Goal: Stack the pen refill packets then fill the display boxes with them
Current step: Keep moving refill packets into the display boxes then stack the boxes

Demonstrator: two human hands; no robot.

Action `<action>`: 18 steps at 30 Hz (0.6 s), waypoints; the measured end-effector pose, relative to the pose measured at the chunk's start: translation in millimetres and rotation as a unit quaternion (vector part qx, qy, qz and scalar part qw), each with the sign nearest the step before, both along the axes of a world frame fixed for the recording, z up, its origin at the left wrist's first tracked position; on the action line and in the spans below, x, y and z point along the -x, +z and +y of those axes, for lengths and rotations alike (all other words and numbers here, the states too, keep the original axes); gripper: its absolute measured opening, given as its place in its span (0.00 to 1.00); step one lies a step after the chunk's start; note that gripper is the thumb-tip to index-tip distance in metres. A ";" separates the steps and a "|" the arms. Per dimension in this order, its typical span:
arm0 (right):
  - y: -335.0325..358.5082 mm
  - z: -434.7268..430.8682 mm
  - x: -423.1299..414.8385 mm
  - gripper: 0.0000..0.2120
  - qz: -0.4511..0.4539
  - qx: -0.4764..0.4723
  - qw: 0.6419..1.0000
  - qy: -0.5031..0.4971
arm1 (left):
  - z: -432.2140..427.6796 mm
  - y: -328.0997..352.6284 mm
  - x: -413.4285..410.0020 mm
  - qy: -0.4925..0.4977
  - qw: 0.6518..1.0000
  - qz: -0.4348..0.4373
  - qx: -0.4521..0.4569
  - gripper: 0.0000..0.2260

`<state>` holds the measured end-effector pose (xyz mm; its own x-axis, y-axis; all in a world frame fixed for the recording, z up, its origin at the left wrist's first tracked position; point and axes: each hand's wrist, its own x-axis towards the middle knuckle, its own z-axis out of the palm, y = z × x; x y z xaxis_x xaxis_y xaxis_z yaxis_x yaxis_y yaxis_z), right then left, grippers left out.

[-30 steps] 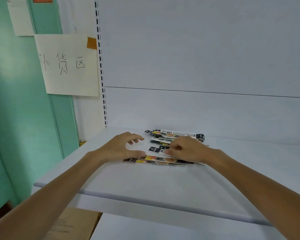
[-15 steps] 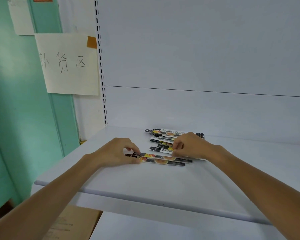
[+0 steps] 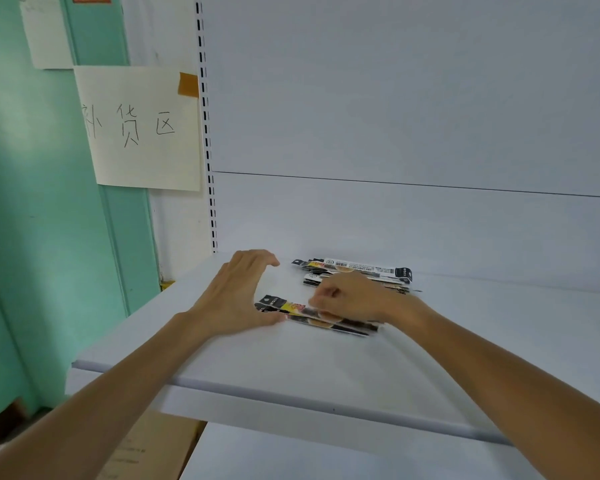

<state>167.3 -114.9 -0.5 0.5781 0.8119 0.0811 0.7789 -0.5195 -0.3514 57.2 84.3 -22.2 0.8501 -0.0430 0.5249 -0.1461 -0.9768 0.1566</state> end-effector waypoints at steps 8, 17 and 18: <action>12.0 5.8 14.4 0.08 -0.007 0.113 0.993 0.026 | -28.6 1.7 -12.3 -0.025 0.983 0.149 -0.105 0.18; 15.2 -53.0 5.6 0.19 0.088 -0.077 0.988 -0.099 | -33.1 9.3 -20.9 -0.003 0.984 0.177 -0.012 0.05; 13.8 -55.6 7.3 0.19 0.098 -0.125 0.981 -0.107 | -31.7 10.7 -23.1 -0.005 0.983 0.180 0.041 0.05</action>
